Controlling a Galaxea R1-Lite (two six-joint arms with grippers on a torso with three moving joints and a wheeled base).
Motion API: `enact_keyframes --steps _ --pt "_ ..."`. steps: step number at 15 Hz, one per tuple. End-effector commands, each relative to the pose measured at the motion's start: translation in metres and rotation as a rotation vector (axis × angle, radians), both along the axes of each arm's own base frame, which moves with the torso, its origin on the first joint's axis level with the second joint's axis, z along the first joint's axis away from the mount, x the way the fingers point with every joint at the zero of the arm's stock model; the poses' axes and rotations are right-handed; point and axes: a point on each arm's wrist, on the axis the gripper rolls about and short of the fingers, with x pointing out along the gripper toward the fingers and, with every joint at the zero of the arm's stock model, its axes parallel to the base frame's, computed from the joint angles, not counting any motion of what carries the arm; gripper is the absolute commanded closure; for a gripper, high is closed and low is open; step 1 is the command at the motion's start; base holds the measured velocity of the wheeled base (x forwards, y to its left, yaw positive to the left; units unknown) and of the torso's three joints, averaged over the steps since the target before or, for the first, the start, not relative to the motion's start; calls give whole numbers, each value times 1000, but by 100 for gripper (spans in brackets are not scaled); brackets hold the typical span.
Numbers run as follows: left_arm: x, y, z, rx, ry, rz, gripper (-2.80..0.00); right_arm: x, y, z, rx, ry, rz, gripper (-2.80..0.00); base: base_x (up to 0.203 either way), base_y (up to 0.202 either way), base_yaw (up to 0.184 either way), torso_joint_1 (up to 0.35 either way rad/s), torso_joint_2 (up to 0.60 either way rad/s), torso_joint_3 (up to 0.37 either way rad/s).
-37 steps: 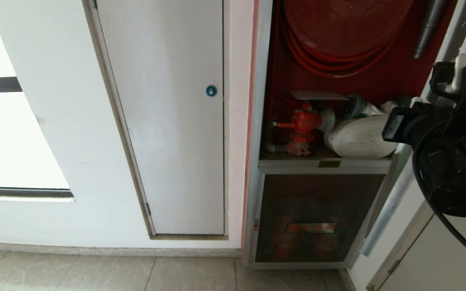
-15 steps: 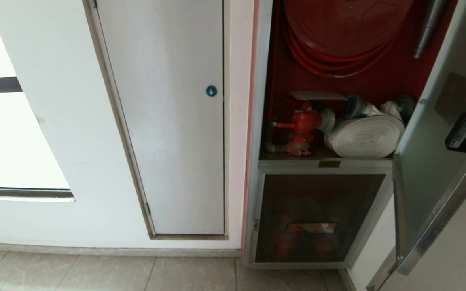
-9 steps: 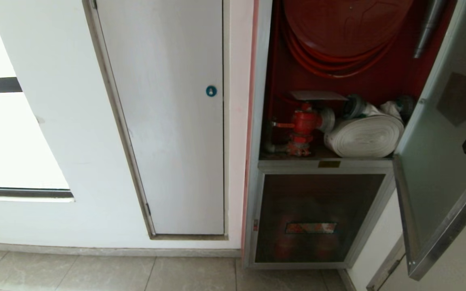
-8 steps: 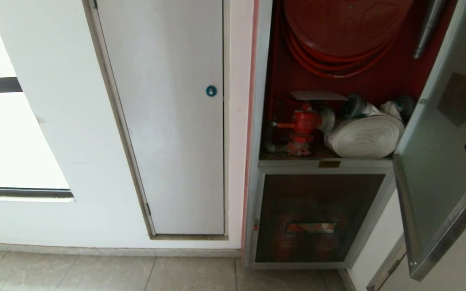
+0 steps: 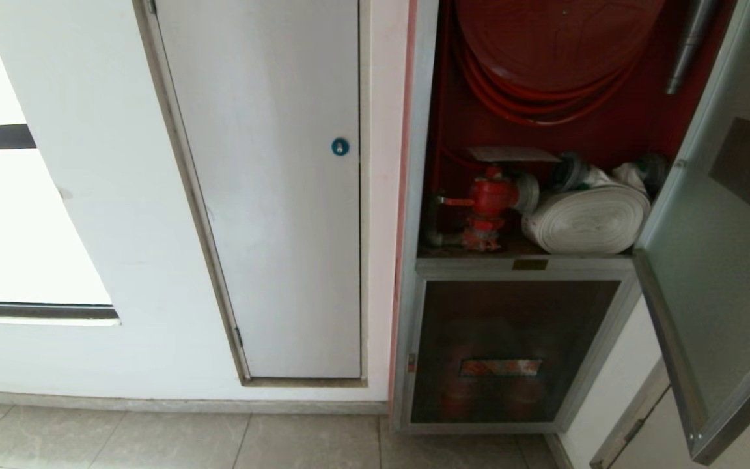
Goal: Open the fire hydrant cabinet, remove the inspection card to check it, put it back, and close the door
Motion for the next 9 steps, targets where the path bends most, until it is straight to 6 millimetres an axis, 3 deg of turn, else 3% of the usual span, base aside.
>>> enact_keyframes --steps 1,9 --pt "0 0 -2 0 6 0 0 -6 -6 1 -2 -16 -30 0 0 0 0 0 0 0" --pt "0 0 -2 0 6 0 0 -14 -31 -6 -33 -4 -135 0 0 0 0 0 0 0"
